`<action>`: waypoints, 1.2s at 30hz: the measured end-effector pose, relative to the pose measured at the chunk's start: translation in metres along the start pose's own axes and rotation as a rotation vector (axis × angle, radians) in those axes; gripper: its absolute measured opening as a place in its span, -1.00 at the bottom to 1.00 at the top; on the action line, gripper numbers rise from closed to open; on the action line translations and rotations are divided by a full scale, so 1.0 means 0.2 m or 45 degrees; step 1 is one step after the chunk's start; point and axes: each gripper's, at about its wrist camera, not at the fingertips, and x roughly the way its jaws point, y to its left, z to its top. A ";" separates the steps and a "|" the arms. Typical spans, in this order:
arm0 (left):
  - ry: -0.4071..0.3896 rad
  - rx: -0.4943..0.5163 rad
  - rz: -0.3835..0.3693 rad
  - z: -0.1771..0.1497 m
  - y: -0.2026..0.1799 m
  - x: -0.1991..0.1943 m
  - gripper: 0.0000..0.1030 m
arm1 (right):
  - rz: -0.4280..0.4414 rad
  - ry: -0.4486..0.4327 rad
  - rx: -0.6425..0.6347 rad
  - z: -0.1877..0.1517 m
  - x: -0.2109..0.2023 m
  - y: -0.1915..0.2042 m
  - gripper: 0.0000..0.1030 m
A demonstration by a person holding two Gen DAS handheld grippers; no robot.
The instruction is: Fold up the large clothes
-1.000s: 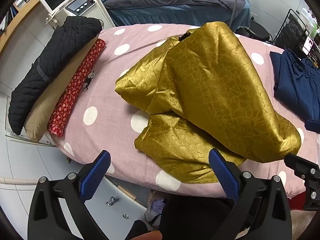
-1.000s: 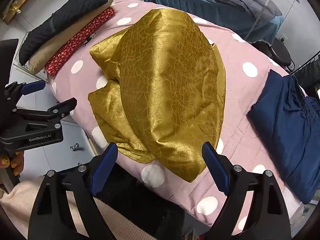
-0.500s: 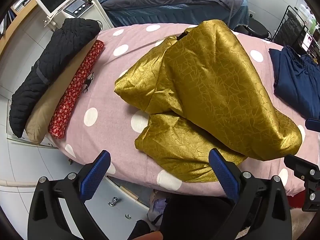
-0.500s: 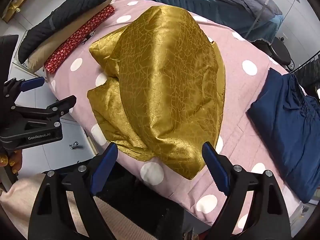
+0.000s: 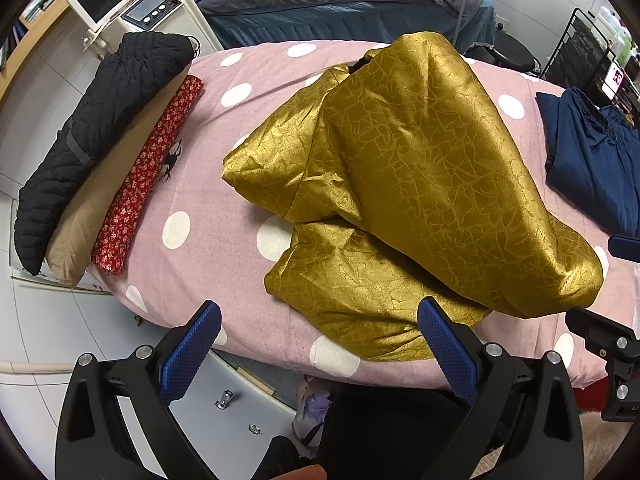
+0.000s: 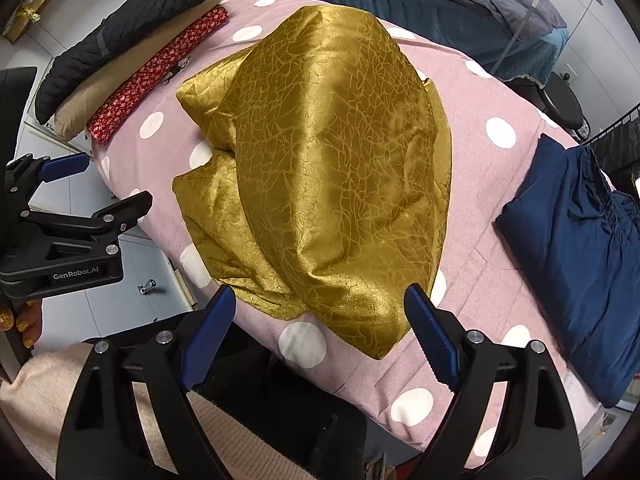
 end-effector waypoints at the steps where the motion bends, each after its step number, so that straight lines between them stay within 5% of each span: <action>1: 0.002 -0.001 -0.004 0.00 0.00 0.00 0.87 | -0.001 0.001 0.001 0.00 0.00 0.00 0.65; 36: -0.006 0.005 -0.010 0.04 -0.02 -0.01 0.87 | 0.004 0.017 0.000 0.01 0.01 -0.01 0.66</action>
